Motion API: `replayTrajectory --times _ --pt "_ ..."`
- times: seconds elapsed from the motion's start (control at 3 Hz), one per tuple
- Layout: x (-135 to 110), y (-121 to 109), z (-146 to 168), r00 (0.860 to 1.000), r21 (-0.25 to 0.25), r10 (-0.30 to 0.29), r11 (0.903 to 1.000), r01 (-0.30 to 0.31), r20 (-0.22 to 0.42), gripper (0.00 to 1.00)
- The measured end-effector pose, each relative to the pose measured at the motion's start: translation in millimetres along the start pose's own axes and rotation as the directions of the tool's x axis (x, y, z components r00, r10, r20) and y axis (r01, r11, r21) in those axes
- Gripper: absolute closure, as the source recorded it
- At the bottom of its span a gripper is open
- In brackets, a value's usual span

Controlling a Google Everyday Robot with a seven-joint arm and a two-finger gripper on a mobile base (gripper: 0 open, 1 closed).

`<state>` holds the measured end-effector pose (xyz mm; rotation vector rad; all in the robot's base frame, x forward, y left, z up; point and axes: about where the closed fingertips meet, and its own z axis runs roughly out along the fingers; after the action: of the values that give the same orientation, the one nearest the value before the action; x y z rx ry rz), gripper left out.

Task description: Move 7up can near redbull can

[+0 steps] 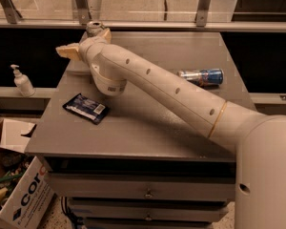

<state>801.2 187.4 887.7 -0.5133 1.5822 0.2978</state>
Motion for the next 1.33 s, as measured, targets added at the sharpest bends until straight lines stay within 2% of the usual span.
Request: replayTrajectory --times 0.33,1.33 --pt "7.7 -9.0 10.2 1.0 0.015 0.009 0.9999 -0.009 -0.012 0.18" --pt "9.9 -37.4 4.9 1.0 0.051 0.002 0.9987 -0.002 0.0 0.87"
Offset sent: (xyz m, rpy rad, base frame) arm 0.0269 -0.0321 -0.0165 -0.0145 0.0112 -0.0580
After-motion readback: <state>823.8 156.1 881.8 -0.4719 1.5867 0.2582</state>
